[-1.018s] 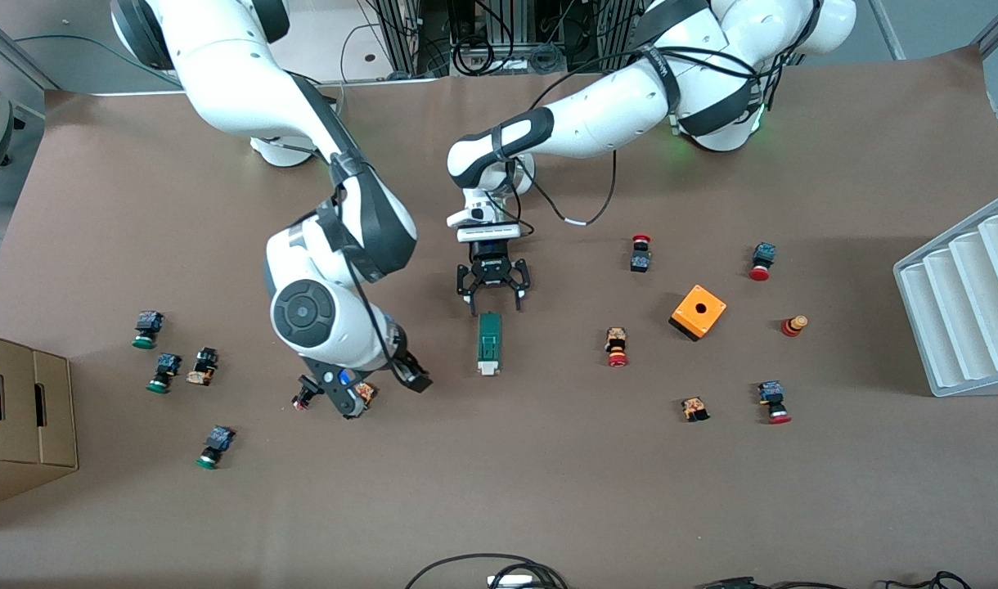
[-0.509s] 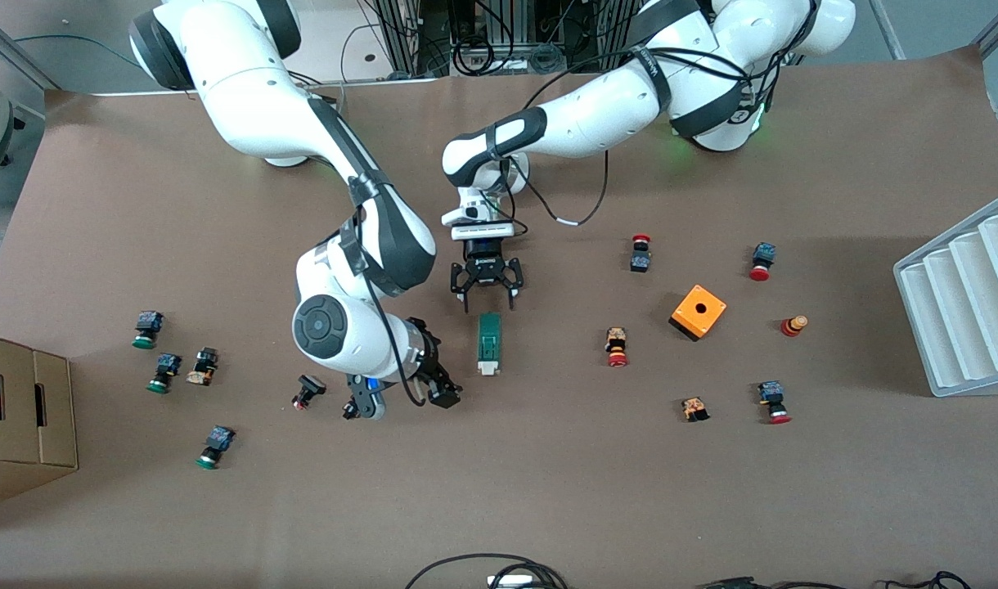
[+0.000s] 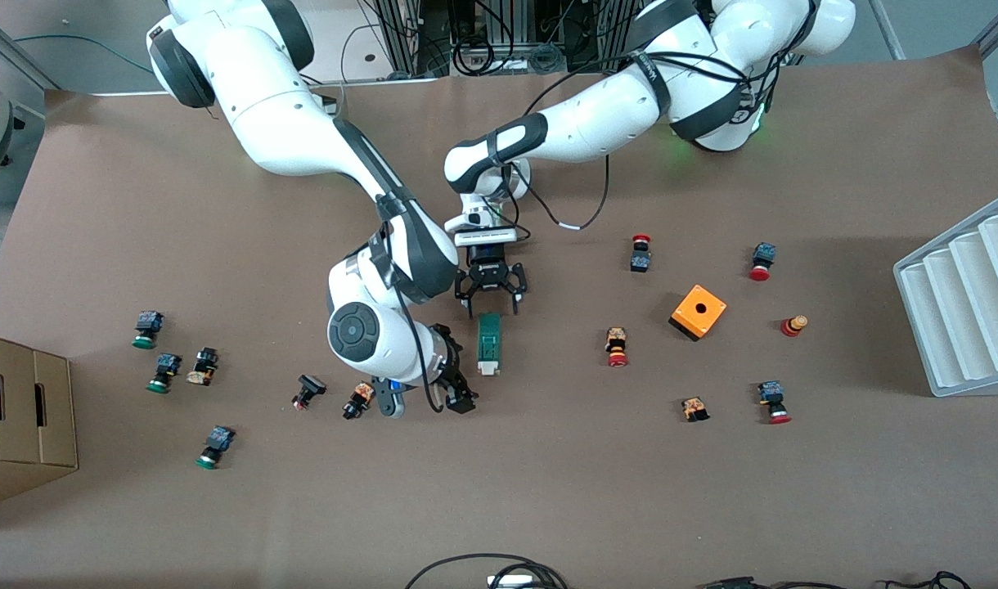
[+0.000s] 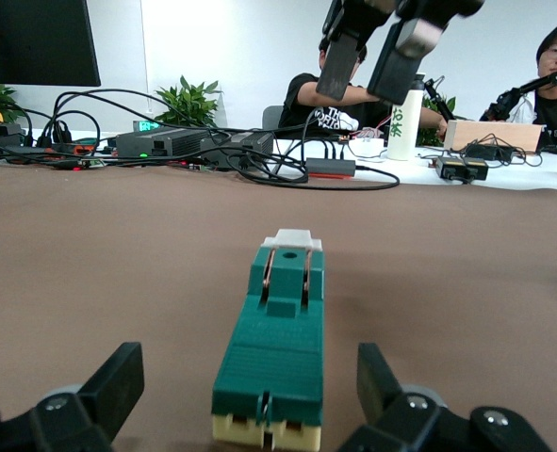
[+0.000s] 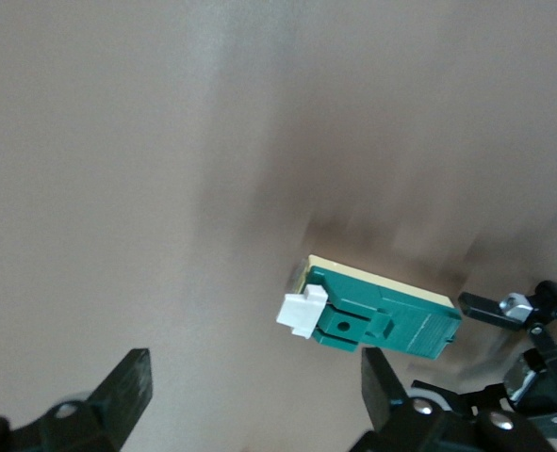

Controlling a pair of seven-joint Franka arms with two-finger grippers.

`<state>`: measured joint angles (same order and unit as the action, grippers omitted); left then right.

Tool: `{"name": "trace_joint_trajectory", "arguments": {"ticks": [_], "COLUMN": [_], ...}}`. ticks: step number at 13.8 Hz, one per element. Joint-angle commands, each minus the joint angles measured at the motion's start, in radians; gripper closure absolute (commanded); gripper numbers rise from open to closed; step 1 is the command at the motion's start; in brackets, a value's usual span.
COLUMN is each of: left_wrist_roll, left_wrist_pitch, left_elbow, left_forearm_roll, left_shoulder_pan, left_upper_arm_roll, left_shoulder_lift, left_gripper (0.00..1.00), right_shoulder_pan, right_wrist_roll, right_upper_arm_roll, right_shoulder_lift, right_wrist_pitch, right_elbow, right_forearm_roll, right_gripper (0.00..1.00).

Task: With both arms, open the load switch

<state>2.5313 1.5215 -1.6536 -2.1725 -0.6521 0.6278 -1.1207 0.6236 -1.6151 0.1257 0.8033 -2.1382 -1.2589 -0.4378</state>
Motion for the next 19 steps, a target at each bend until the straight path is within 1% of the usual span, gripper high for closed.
{"name": "trace_joint_trajectory", "arguments": {"ticks": [1, 4, 5, 6, 10, 12, 15, 18, 19], "left_wrist_roll": [-0.008, -0.005, -0.008, -0.008, -0.008, -0.006, -0.008, -0.006, -0.006], "left_wrist_pitch": [-0.003, -0.001, 0.003, 0.014, 0.023, 0.023, 0.023, 0.023, 0.023], "left_elbow": [0.057, 0.055, 0.057, 0.064, 0.064, 0.066, 0.072, 0.072, 0.077], "left_forearm_roll": [-0.013, -0.044, -0.058, -0.059, -0.059, -0.059, -0.058, -0.059, -0.058], "left_shoulder_pan": [-0.017, -0.015, -0.015, -0.015, -0.018, -0.018, -0.024, -0.024, -0.026], "left_upper_arm_roll": [-0.007, -0.029, -0.03, -0.03, -0.03, -0.03, -0.03, -0.028, -0.028], "left_shoulder_lift": [-0.021, -0.033, -0.043, -0.051, -0.057, -0.056, -0.057, -0.065, -0.07], "left_gripper": [0.0, 0.0, 0.0, 0.0, 0.0, 0.0, 0.0, 0.0, 0.0], "right_shoulder_pan": [0.013, 0.038, 0.038, 0.038, 0.007, -0.074, -0.16, -0.209, -0.238], "right_wrist_roll": [-0.06, -0.094, -0.101, -0.101, -0.091, -0.062, -0.034, -0.032, -0.031], "right_upper_arm_roll": [0.005, 0.015, 0.015, 0.015, -0.011, -0.105, -0.211, -0.274, -0.308], "right_shoulder_lift": [0.05, 0.074, 0.083, 0.088, 0.088, 0.093, 0.109, 0.131, 0.151], "right_wrist_pitch": [-0.037, -0.051, -0.051, -0.051, -0.031, -0.039, -0.046, -0.046, -0.045], "right_elbow": [0.052, 0.053, 0.053, 0.053, 0.053, 0.055, 0.055, 0.055, 0.07], "right_forearm_roll": [-0.024, -0.024, -0.024, -0.024, -0.025, -0.024, -0.024, -0.025, -0.025], "right_gripper": [0.02, 0.06, 0.1, 0.12, 0.09, 0.08, 0.08, 0.09, 0.09]}}
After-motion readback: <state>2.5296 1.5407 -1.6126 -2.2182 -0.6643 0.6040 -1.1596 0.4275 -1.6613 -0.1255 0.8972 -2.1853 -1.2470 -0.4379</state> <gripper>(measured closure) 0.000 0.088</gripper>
